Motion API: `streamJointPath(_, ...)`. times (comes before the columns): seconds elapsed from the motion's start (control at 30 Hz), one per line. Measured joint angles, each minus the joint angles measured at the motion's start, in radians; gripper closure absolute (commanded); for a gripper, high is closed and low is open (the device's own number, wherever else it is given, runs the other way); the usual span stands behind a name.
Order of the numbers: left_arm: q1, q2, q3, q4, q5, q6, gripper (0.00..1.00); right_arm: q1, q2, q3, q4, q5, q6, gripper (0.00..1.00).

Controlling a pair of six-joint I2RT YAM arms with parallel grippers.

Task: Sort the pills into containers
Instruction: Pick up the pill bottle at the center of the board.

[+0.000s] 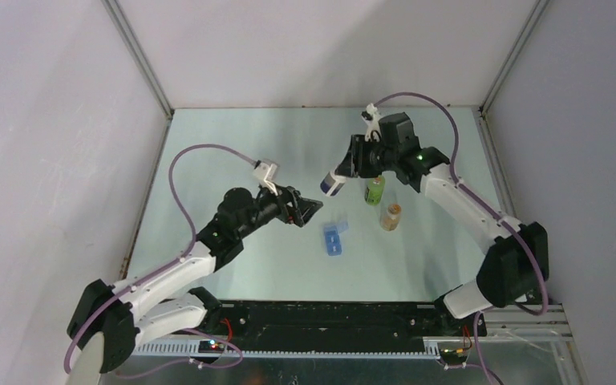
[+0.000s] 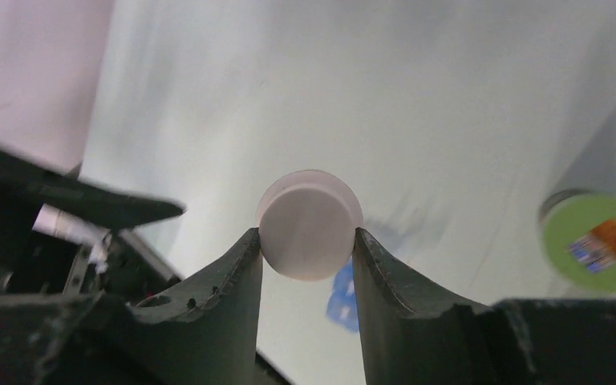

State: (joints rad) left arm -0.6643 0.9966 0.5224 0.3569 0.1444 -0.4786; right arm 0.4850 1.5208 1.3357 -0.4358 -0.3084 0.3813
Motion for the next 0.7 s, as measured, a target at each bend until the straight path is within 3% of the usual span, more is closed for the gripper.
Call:
streamJointPath(0.23, -0.003, 0.105, 0.121, -0.067, 0.284, 0.162, 0.09, 0.062, -0.151, -0.085, -0.035, -0.164, 0.006, 0.69)
streamJointPath(0.37, -0.003, 0.123, 0.134, -0.106, 0.403, 0.219, 0.16, 0.068, -0.216, -0.124, -0.038, -0.257, 0.006, 0.69)
streamJointPath(0.57, -0.006, 0.160, 0.146, -0.147, 0.502, 0.248, 0.23, 0.069, -0.254, -0.145, -0.051, -0.343, -0.011, 0.69)
streamJointPath(0.7, -0.006, 0.171, 0.159, -0.158, 0.528, 0.251, 0.17, 0.071, -0.260, -0.145, -0.060, -0.367, -0.021, 0.67)
